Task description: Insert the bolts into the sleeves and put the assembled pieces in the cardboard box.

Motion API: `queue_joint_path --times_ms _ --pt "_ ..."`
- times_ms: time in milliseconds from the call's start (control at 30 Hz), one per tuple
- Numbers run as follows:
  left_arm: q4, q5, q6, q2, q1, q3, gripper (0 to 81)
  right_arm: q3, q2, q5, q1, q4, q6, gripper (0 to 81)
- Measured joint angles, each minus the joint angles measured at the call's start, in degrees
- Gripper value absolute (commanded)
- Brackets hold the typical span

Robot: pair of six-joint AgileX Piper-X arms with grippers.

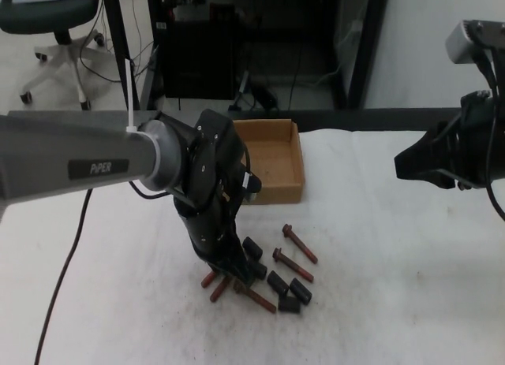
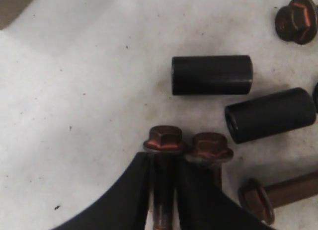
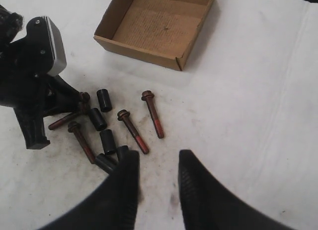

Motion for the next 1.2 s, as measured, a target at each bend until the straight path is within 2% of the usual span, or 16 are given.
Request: queue_joint_path --times_ms 167,233,300,333,567,633,733,800,1067,1200 --pt "0.0 0.1 0.0 0.6 0.0 -0.1 18.9 0.0 0.0 0.0 0.0 0.0 0.0 26.0" --pt "0.0 0.1 0.0 0.8 0.0 -0.1 12.9 0.0 0.0 0.0 0.0 0.0 0.0 26.0" --pt "-0.1 0.3 0.0 0.9 0.0 -0.3 0.8 0.0 0.0 0.0 0.0 0.0 0.0 26.0" --pt "-0.2 0.4 0.0 0.9 0.0 -0.3 0.1 0.0 0.0 0.0 0.0 0.0 0.0 26.0" --pt "0.5 0.1 0.0 0.8 0.0 -0.9 0.0 0.0 0.0 0.0 0.0 0.0 0.0 26.0" --pt "0.5 -1.8 0.0 0.1 -0.2 -0.9 0.0 0.0 0.0 0.0 0.0 0.0 0.0 26.0" --pt "0.6 -9.5 1.8 -4.2 0.3 -0.4 0.0 0.0 0.0 0.0 0.0 0.0 0.0 26.0" --pt "0.4 -11.2 2.2 -7.1 0.8 -0.4 0.0 0.0 0.0 0.0 0.0 0.0 0.0 26.0" --pt "1.3 -11.3 -2.3 -13.8 2.7 -0.4 0.0 0.0 0.0 -5.4 0.0 0.0 0.5 26.0" --pt "1.7 -6.2 -8.9 -18.2 4.8 0.0 0.0 0.0 0.9 -8.9 0.3 -0.6 1.1 26.0"
